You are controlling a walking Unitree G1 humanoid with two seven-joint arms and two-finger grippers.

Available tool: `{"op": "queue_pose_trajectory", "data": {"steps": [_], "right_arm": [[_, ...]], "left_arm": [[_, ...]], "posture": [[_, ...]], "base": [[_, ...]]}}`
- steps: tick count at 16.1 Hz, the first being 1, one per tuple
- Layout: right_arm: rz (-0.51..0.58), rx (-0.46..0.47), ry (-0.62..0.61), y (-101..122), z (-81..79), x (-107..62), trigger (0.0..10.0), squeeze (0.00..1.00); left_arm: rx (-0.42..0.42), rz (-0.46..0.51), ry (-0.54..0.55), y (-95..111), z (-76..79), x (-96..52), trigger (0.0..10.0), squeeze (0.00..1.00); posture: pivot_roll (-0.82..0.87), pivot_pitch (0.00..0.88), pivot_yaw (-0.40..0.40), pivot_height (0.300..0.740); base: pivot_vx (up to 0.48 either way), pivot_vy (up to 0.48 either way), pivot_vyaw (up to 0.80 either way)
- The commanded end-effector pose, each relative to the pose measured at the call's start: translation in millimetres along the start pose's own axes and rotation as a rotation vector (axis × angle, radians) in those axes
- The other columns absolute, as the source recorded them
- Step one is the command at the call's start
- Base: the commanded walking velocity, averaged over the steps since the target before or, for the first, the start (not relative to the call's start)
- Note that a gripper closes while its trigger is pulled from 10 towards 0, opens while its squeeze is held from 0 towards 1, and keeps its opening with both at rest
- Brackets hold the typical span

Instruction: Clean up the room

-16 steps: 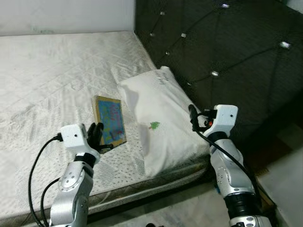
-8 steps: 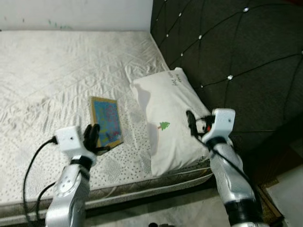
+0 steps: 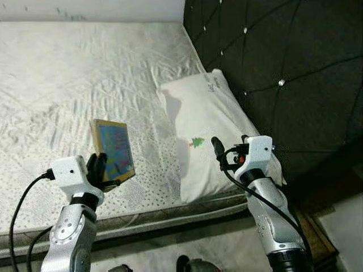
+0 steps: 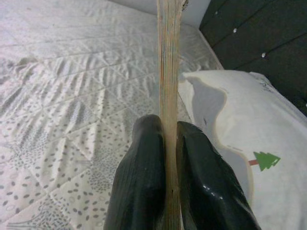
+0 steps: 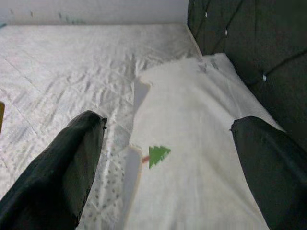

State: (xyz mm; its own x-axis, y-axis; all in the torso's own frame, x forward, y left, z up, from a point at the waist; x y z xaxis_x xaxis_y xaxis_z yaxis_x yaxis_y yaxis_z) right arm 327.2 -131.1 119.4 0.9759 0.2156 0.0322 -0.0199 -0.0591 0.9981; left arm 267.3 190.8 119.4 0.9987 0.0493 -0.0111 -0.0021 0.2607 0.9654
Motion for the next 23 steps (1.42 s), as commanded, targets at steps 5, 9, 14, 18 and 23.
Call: {"op": "queue_pose_trajectory", "data": {"steps": [5, 9, 14, 18, 23], "right_arm": [[-0.012, 0.011, -0.015, -2, 3.7, -4.5, 10.0, 0.00], [-0.018, 0.003, -0.025, -1, 7.1, -4.2, 10.0, 0.00], [-0.022, 0.000, -0.024, -2, 7.5, -1.4, 10.0, 0.00], [-0.021, -0.004, -0.029, -2, 9.7, -0.4, 10.0, 0.00], [-0.023, -0.008, -0.036, -3, 10.7, 0.0, 10.0, 0.00]], "left_arm": [[-0.009, 0.013, -0.018, 4, 8.6, -2.7, 10.0, 0.00], [0.003, 0.022, -0.014, 7, 7.0, -0.6, 10.0, 0.00], [0.005, 0.039, -0.043, 9, 10.3, -2.5, 10.0, 0.00], [0.005, 0.049, -0.051, 11, 10.9, -1.3, 10.0, 0.00], [0.007, 0.053, -0.061, 12, 12.8, 0.4, 10.0, 0.00]], "posture": [[-0.02, 0.227, -0.097, 0.653], [-0.02, 0.225, -0.099, 0.639], [-0.01, 0.225, -0.104, 0.639], [-0.01, 0.228, -0.101, 0.639], [-0.02, 0.230, -0.100, 0.639]], "base": [[0.000, 0.000, 0.00], [0.000, 0.000, 0.00], [0.000, 0.000, 0.00], [0.187, 0.000, 0.00], [0.281, 0.000, 0.00]]}}
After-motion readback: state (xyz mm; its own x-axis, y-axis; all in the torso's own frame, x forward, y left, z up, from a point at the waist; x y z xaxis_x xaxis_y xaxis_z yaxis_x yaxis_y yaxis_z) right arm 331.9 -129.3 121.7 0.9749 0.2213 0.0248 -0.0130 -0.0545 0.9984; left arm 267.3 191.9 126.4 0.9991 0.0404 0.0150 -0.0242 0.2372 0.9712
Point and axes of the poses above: a point about 5 cm out from each wrist's last joint towards the gripper, its own x axis pointing out of the wrist towards the gripper, its own y axis along the axis of the wrist's last joint, z = x × y, the point moved 2 cm from there along x, pointing out of the wrist towards the gripper, and after that the axes turned 2 degrees about -x, right-handed, at the moved point
